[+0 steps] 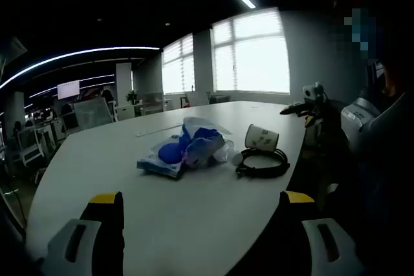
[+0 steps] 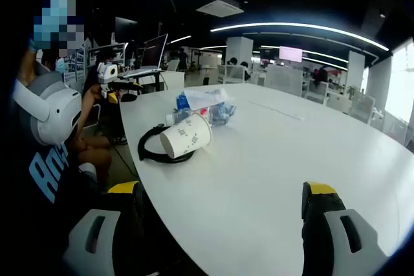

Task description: Arrange the tabletop items into an orderly group along one side of the table until the central work area is clear of visible clutter.

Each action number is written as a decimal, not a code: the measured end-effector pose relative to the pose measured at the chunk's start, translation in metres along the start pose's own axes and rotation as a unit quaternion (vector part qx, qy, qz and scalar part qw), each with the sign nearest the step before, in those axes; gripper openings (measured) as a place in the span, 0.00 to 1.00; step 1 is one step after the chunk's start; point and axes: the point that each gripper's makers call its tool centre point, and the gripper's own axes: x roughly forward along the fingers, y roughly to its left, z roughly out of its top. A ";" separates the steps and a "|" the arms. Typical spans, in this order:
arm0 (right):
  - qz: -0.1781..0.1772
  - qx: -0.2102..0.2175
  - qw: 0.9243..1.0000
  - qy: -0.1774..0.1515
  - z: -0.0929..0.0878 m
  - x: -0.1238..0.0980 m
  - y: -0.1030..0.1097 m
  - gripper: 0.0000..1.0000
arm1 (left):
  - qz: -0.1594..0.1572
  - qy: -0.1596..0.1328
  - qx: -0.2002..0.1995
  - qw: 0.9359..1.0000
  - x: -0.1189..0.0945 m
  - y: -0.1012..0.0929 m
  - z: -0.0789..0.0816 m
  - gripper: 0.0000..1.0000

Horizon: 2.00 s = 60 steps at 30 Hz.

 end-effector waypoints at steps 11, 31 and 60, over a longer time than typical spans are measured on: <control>0.007 0.000 1.000 -0.004 0.002 -0.001 0.002 1.00 | 0.003 -0.001 -0.002 1.000 -0.003 0.002 -0.001 1.00; 0.013 0.001 1.000 -0.008 0.005 0.001 0.005 1.00 | 0.003 0.001 -0.004 1.000 -0.004 0.001 -0.003 1.00; 0.006 -0.004 1.000 -0.010 0.010 0.005 0.008 1.00 | -0.002 0.003 -0.008 1.000 -0.002 0.003 -0.005 1.00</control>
